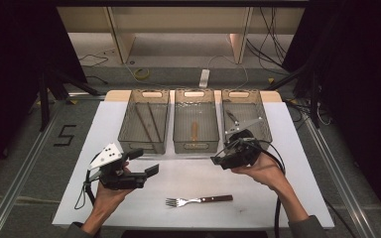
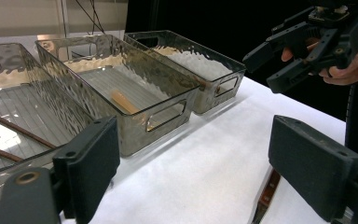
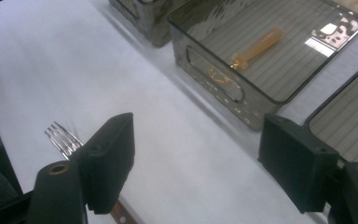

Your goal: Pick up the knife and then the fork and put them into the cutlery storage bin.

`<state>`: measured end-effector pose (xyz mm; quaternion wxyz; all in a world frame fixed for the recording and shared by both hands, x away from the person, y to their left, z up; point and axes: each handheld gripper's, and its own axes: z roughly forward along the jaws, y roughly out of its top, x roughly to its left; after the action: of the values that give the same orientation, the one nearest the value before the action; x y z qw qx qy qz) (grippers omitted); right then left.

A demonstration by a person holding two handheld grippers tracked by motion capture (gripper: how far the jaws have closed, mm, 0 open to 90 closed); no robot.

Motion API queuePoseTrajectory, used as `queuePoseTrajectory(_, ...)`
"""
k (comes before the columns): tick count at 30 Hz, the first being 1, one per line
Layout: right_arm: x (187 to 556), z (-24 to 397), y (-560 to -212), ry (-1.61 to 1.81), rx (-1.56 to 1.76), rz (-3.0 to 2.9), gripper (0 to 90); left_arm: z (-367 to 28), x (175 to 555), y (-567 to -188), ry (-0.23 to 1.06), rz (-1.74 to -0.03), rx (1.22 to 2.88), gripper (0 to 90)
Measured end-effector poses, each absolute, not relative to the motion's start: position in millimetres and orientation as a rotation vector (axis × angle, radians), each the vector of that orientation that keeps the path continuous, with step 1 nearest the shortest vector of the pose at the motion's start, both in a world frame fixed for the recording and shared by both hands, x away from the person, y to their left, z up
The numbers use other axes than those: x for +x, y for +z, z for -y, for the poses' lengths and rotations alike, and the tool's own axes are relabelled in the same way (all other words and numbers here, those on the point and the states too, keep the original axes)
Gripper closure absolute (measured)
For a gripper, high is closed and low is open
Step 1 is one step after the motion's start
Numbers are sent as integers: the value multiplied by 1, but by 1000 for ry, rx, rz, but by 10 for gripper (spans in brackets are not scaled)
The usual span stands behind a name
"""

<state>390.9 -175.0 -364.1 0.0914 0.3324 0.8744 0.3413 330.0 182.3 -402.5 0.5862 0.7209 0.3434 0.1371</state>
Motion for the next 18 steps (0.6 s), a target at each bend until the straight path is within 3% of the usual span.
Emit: queuePoseTrajectory(18,376,152,-374,974,875,-2695,260,-182,330,-402,324,-798,1682,161)
